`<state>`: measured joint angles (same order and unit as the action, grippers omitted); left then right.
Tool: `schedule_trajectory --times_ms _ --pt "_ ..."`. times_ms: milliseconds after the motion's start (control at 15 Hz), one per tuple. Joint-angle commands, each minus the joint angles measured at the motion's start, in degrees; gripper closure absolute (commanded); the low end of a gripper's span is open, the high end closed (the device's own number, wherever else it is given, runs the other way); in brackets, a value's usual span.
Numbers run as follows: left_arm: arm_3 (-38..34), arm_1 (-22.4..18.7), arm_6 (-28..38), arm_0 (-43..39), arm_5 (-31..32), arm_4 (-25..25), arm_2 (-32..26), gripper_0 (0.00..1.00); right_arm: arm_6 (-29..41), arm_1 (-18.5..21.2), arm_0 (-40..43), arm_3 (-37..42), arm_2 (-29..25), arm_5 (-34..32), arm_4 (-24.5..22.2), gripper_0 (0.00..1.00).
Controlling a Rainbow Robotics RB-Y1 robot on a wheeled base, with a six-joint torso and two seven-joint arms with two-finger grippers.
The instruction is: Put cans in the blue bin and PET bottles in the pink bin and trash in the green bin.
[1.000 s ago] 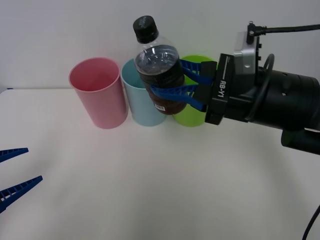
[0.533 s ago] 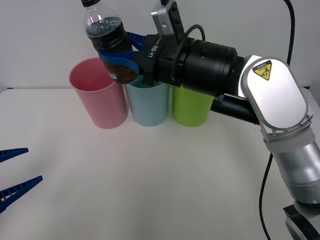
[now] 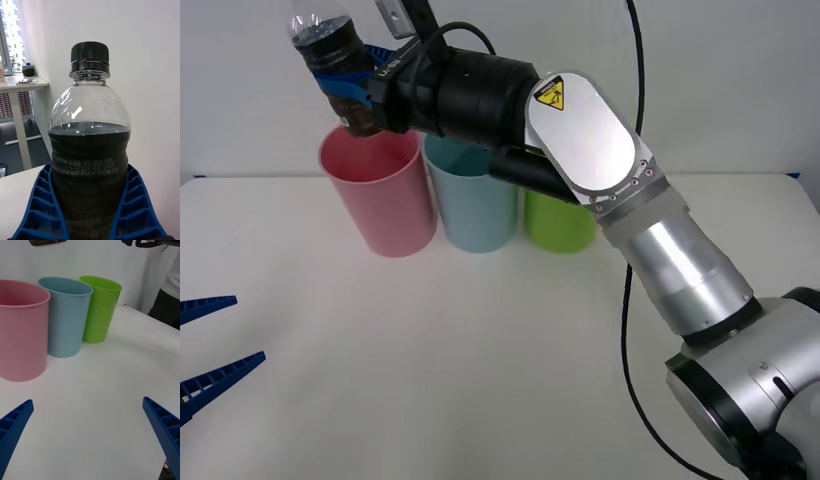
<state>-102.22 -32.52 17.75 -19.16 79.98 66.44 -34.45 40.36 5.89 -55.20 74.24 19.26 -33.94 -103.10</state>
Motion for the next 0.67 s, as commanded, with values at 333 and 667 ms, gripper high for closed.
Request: schedule_trajectory --times_ms 333,667 --pt "0.0 0.0 0.0 0.0 0.0 0.0 0.0 0.0 1.0 -3.2 -8.8 -16.1 6.0 9.1 2.0 1.0" --pt "0.0 0.0 0.0 0.0 0.0 0.0 0.0 0.0 1.2 -6.2 -15.0 -29.0 6.2 11.5 1.1 1.0"
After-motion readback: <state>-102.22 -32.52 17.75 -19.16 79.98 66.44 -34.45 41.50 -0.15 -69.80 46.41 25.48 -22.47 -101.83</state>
